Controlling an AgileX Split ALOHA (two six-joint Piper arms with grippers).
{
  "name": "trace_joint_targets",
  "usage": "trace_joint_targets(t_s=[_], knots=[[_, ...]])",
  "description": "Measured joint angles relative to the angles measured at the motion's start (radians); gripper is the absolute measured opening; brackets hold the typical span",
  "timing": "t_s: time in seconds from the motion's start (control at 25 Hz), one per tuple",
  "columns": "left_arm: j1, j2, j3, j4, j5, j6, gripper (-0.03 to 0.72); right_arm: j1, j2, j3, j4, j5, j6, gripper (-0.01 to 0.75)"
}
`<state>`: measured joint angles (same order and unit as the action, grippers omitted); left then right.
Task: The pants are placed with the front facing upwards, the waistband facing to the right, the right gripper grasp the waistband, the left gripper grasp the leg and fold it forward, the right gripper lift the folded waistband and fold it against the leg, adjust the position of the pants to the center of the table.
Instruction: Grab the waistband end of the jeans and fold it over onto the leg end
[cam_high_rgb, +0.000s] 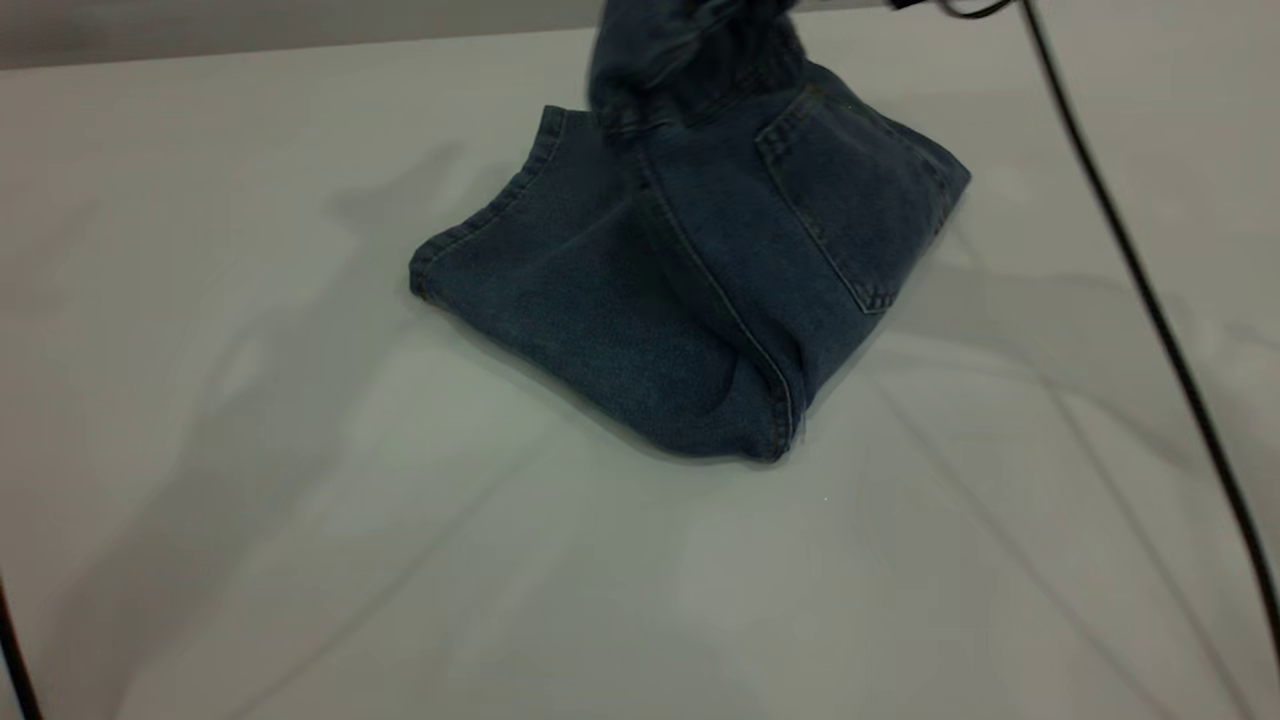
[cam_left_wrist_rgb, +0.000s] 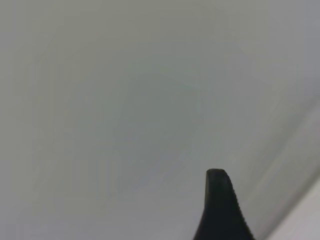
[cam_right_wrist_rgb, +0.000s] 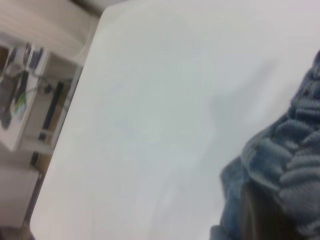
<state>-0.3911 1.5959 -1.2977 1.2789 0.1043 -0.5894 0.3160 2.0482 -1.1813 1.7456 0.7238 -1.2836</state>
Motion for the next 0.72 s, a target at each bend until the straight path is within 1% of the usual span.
trace_joint_targets(t_s=[0.16, 0.28, 0.48, 0.6, 0.68, 0.72], knots=[[0.0, -0.081, 0.0, -0.002, 0.042, -0.021, 0.419, 0.062, 0.059, -0.063, -0.001, -0.016, 0.007, 0.07], [0.0, -0.097, 0.0, -0.002, 0.053, -0.027, 0.419, 0.1, 0.1, -0.102, -0.002, -0.021, 0.007, 0.07], [0.0, -0.095, 0.0, -0.011, 0.067, -0.046, 0.419, 0.137, 0.143, -0.137, -0.001, -0.017, 0.007, 0.083], [0.0, -0.095, 0.0, -0.011, 0.064, -0.058, 0.419, 0.145, 0.155, -0.137, -0.002, -0.013, 0.007, 0.126], [0.0, -0.095, 0.0, -0.007, 0.062, -0.058, 0.419, 0.152, 0.155, -0.137, -0.001, 0.0, 0.007, 0.183], [0.0, -0.095, 0.0, -0.003, 0.06, -0.058, 0.419, 0.153, 0.155, -0.137, -0.001, 0.028, 0.007, 0.224]])
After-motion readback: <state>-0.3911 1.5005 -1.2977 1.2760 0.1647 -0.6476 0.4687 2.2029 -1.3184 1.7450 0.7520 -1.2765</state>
